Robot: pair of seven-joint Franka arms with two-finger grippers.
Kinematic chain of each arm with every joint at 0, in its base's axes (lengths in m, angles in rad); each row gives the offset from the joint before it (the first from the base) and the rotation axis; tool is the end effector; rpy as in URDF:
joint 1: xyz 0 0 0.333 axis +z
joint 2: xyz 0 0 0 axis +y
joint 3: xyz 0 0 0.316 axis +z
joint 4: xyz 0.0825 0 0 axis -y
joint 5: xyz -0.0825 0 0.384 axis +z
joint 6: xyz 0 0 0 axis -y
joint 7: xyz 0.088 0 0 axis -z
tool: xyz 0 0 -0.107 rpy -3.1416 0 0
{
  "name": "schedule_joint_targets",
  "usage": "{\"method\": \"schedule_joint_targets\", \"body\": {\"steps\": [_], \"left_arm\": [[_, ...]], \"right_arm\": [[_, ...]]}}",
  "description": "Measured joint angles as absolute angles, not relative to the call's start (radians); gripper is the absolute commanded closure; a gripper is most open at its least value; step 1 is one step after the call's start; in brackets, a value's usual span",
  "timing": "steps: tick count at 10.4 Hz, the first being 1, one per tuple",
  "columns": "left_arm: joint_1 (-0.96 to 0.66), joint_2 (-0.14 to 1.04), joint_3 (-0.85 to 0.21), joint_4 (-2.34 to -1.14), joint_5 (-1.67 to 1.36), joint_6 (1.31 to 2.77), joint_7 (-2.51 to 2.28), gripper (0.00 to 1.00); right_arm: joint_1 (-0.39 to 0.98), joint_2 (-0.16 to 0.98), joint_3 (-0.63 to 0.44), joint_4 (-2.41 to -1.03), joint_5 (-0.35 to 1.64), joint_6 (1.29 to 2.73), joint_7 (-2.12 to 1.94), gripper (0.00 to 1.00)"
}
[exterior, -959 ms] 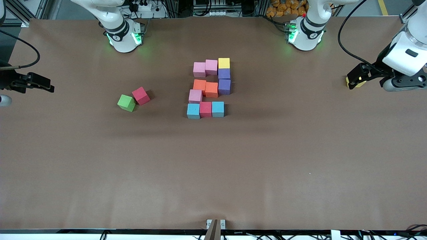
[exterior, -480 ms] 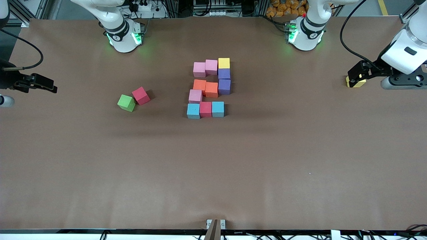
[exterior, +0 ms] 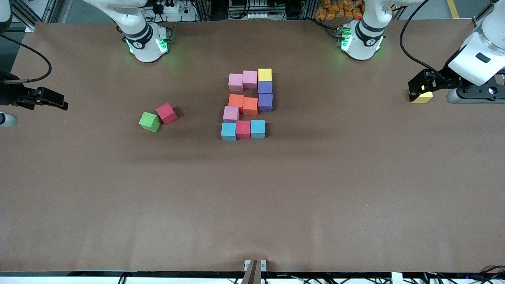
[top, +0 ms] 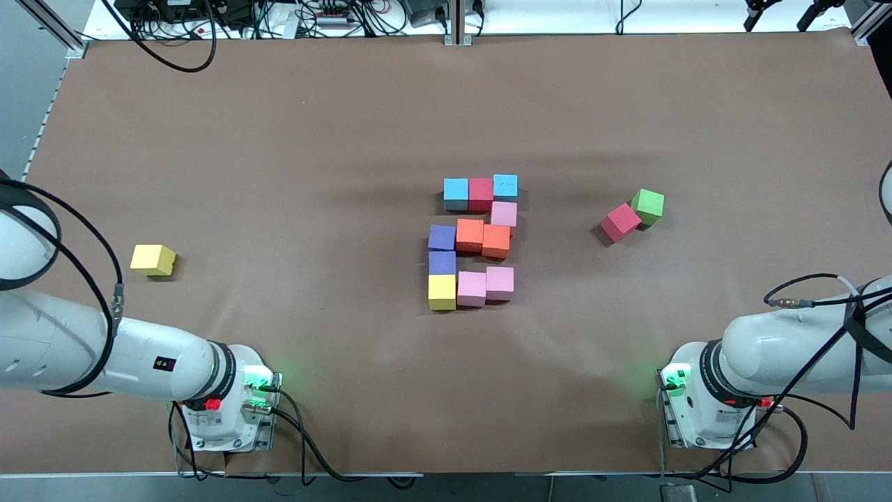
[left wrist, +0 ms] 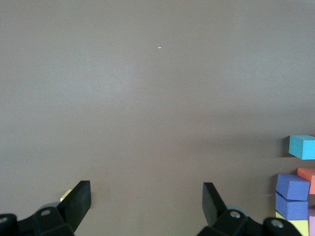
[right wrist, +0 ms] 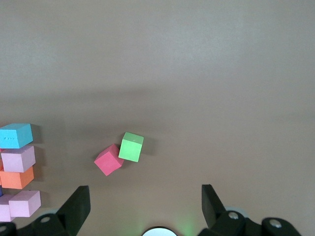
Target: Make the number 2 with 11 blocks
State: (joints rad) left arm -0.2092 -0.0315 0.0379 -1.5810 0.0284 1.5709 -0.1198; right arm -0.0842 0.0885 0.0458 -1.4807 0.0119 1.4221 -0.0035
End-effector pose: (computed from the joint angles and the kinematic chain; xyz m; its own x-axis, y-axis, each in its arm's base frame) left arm 0.5375 -0.0896 0.6370 0.9984 -0.0515 0.0245 -0.0509 -0.9984 -0.0244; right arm 0.5649 -0.0215 0.6049 0.9887 -0.0323 -0.1464 -0.0351 -0.9992 -0.0165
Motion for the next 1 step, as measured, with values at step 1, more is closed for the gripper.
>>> {"method": "schedule_joint_targets", "body": {"steps": [1], "left_arm": [[-0.210, -0.031, 0.038, -1.581, 0.028, 1.570, -0.120, 0.00]], "right_arm": [[-0.084, 0.089, 0.046, -1.481, 0.012, 1.422, -0.003, 0.00]]}}
